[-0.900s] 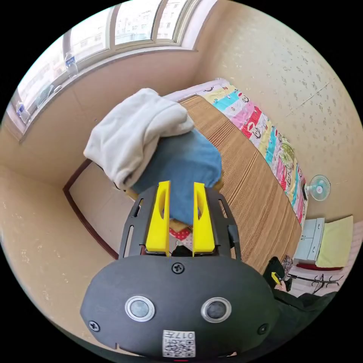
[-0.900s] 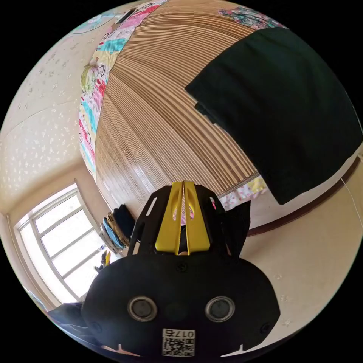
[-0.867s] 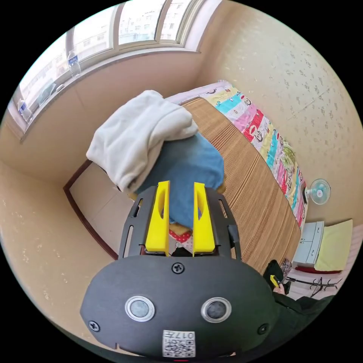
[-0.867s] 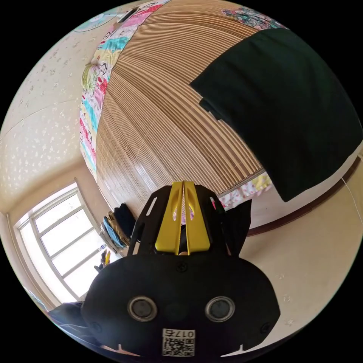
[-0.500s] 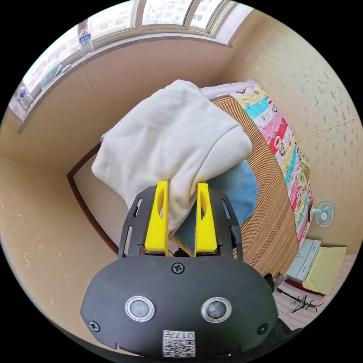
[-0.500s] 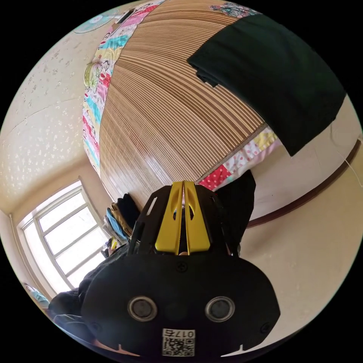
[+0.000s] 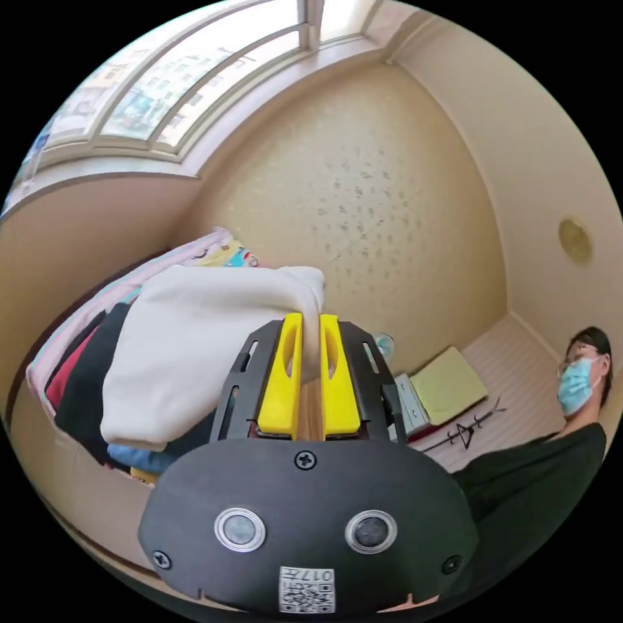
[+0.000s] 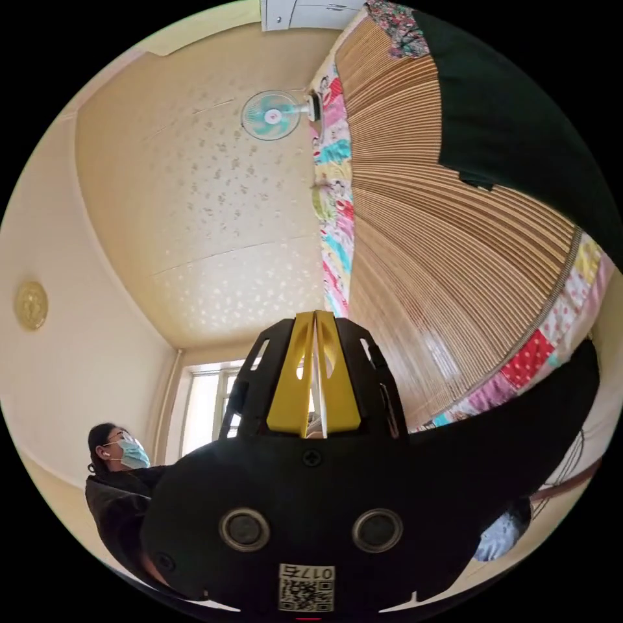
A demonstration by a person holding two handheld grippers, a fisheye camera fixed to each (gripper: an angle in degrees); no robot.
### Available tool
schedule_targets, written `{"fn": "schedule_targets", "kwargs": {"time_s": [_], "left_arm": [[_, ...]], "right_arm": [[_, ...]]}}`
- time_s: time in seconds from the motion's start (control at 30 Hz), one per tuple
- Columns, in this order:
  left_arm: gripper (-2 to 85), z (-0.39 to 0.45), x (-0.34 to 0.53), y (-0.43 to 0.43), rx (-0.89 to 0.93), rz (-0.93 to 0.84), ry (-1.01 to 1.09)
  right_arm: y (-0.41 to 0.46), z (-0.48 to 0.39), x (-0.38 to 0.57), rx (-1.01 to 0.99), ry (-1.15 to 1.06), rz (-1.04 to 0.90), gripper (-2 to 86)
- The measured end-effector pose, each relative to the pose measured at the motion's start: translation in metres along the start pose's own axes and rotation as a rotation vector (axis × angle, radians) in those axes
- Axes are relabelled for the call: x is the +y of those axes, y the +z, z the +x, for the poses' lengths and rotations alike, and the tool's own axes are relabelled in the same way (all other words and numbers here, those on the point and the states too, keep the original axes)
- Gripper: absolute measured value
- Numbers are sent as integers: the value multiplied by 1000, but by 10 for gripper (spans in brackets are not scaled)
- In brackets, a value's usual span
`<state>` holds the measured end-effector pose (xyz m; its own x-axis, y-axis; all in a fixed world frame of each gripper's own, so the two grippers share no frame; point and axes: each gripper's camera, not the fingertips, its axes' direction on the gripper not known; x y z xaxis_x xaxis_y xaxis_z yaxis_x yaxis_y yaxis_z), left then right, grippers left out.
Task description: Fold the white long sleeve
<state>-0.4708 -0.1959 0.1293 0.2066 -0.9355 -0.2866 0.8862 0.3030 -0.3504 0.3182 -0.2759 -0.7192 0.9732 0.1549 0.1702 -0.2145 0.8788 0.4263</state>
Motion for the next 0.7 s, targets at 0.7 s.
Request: {"fn": "schedule_targets", "kwargs": {"time_s": [0.7], "left_arm": [[51, 306, 144, 253, 1391, -506, 533]], "right_arm": [[229, -273, 143, -249, -797, -800, 64]]}}
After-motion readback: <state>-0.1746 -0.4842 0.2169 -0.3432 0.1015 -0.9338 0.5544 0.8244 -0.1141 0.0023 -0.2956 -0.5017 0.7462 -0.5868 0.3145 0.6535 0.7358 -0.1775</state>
